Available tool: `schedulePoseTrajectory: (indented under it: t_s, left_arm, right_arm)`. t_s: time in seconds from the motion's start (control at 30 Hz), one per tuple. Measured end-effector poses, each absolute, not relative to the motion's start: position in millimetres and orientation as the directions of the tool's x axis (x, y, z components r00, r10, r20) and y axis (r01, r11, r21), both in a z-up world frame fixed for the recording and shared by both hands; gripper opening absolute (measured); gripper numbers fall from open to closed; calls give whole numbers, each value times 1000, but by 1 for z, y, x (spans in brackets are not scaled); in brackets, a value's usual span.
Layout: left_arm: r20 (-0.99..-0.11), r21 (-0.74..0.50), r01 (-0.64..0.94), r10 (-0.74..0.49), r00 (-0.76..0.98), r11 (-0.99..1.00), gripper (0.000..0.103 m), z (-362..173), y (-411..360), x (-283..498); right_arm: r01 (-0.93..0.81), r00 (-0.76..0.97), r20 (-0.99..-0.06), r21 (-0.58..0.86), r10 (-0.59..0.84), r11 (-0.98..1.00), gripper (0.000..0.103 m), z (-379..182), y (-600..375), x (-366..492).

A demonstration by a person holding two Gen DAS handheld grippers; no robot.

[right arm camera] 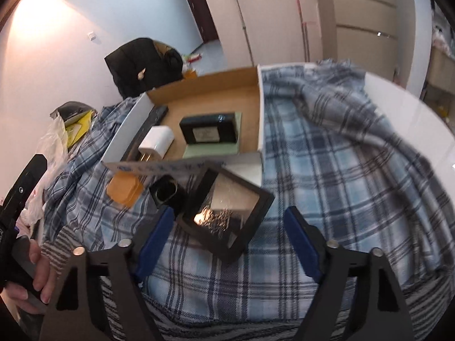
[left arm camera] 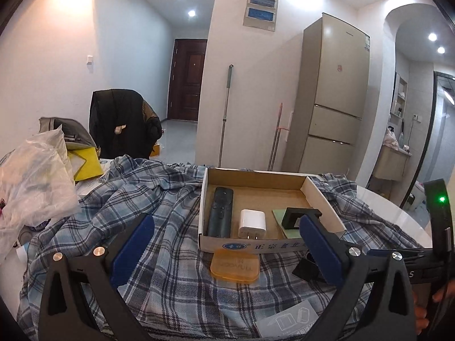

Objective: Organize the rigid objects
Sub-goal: 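Move the right gripper to the black square frame and close on it, then lift the black frame with the right gripper while the left gripper moves to the clear card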

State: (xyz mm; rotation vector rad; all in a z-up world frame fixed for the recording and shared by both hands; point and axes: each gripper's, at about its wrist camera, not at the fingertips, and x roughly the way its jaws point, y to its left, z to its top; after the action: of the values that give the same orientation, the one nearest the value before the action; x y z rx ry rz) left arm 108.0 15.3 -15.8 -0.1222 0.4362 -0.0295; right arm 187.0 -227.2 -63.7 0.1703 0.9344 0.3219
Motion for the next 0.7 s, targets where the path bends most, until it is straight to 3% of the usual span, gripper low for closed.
schedulePoseTrajectory:
  t_s: [0.27, 0.4, 0.43, 0.7]
  left_arm:
    - [-419, -92, 7, -45, 907, 996, 103, -16, 8, 106]
    - [-418, -93, 8, -46, 907, 996, 103, -16, 8, 106]
    - [-417, -94, 10, -49, 908, 995, 103, -16, 9, 106]
    - [-413, -102, -2, -41, 910, 995, 103, -18, 10, 106]
  right_arm:
    - [-225, 468, -814, 265, 343, 938, 76, -86, -212, 199]
    - [-227, 476, -808, 269, 348, 936, 56, -87, -211, 199]
    - [-219, 486, -800, 277, 351, 936, 31, -85, -215, 198]
    - [-261, 517, -734, 355, 441, 897, 19, -68, -227, 190]
